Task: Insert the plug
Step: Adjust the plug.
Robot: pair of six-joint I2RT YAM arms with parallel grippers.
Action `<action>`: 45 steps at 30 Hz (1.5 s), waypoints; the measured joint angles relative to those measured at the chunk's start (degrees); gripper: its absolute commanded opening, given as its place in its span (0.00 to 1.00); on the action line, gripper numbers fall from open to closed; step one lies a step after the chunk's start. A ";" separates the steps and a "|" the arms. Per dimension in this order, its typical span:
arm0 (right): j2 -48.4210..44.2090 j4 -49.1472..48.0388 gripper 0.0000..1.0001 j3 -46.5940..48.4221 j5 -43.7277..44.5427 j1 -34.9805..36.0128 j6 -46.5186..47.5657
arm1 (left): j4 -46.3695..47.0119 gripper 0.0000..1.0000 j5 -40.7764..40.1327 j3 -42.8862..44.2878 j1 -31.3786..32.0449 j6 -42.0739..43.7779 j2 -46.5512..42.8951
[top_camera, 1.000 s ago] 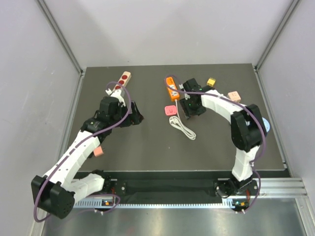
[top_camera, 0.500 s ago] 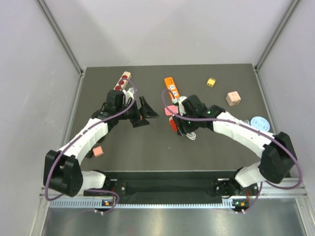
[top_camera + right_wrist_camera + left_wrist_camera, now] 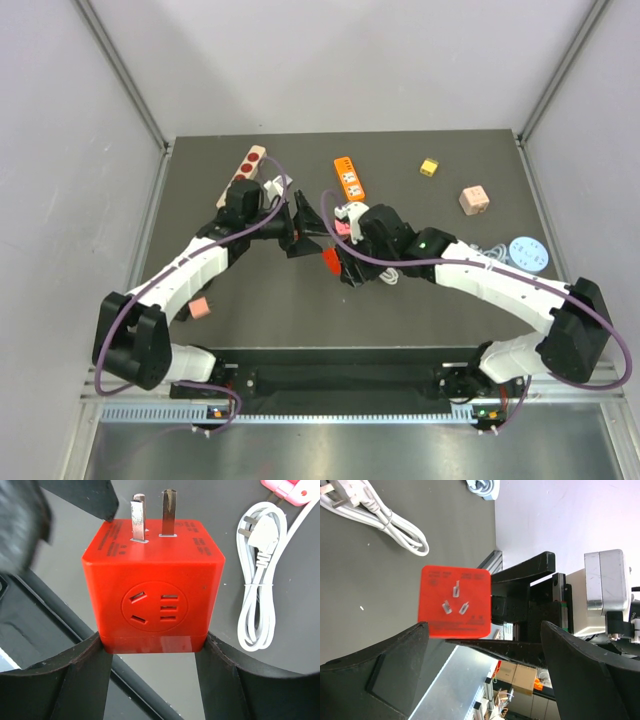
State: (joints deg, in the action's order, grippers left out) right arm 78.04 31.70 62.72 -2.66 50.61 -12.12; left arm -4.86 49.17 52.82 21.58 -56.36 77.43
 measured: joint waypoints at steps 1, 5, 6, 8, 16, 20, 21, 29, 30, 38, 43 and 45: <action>0.02 0.02 0.00 0.02 0.02 0.17 -0.04 | 0.22 0.96 -0.35 0.00 0.37 -0.28 0.00; 0.09 0.57 0.00 0.46 0.17 0.52 -0.11 | 0.44 0.94 -1.46 -0.13 1.57 -0.55 0.39; 0.11 0.81 0.00 0.63 0.28 0.59 -0.13 | 0.35 0.94 -1.86 -0.20 1.81 -0.52 0.74; 0.13 0.87 0.00 1.03 0.46 0.68 -0.15 | -0.09 0.94 -2.86 -0.48 2.16 -0.20 1.42; 0.13 -0.44 0.00 1.46 1.64 0.76 -0.57 | -5.33 0.94 -5.55 -0.68 2.75 2.29 2.84; 0.11 -1.64 0.00 1.53 2.78 0.76 -0.70 | -5.22 0.90 -5.51 -0.83 2.84 1.86 2.84; 0.11 -1.99 0.00 1.55 2.86 0.76 -0.81 | -4.68 0.87 -5.49 -1.11 2.84 1.31 2.84; 0.11 -1.77 0.00 1.49 3.26 0.81 -1.68 | 9.49 0.31 -3.78 -8.15 2.75 -9.73 2.82; 0.02 -1.64 0.00 1.46 3.39 0.81 -1.92 | 11.63 0.25 -3.61 -9.42 2.67 -11.74 2.82; -2.73 -4.96 0.41 -1.55 5.07 0.46 -5.05 | 29.64 0.00 -5.40 -18.14 1.75 -29.86 2.82; -5.38 -14.56 0.74 -5.84 5.38 0.68 -7.52 | 39.69 0.00 -7.93 -22.77 1.92 -43.47 2.82; -5.86 -17.88 0.76 -6.78 5.62 0.76 -8.11 | 41.83 0.00 -8.50 -23.28 2.16 -47.01 2.82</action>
State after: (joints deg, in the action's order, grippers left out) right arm 72.18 13.82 55.94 2.96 51.37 -20.23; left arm 36.97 40.66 29.54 23.75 -103.37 80.25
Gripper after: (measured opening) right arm 0.727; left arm 0.673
